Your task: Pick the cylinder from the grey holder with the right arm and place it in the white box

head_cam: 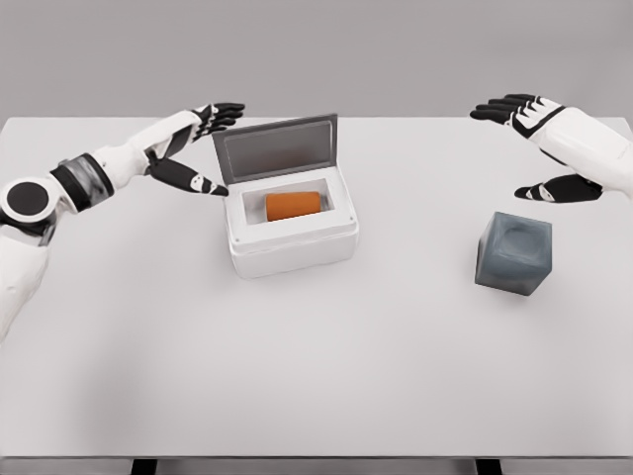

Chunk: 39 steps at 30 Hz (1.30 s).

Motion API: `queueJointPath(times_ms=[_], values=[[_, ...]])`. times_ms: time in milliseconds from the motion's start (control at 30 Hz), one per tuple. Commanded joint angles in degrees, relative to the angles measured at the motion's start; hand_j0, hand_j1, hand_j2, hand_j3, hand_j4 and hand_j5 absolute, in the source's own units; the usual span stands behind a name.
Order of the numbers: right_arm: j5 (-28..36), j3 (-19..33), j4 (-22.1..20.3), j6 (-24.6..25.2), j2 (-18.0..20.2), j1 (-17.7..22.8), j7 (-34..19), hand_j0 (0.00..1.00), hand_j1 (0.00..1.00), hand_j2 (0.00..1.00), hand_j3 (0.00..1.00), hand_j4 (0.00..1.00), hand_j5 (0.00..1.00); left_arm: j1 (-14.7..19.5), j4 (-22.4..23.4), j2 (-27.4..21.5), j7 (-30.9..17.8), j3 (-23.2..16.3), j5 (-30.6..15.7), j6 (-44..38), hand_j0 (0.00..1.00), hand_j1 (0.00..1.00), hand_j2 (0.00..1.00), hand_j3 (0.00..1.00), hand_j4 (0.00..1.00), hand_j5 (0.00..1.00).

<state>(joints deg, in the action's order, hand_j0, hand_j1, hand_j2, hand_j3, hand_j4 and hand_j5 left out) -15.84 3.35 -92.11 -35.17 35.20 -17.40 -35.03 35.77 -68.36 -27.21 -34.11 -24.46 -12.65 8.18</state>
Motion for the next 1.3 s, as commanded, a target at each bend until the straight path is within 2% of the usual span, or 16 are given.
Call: queueJointPath(times_ms=[0,1267], values=[[0.4,0.1,0.0,0.2,0.0,0.0,0.0,1.00,1.00,1.00,1.00,1.00,1.00,0.0,-0.9,-0.1,0.0,-0.6,-0.4,1.8,1.00,1.00,1.00,1.00,1.00,1.00],[0.1,0.1,0.3,0.2,0.0,0.0,0.0,1.00,1.00,1.00,1.00,1.00,1.00,-1.3,-5.6,-0.8,0.0,-1.4,-1.1,3.7,1.00,1.00,1.00,1.00,1.00,1.00]])
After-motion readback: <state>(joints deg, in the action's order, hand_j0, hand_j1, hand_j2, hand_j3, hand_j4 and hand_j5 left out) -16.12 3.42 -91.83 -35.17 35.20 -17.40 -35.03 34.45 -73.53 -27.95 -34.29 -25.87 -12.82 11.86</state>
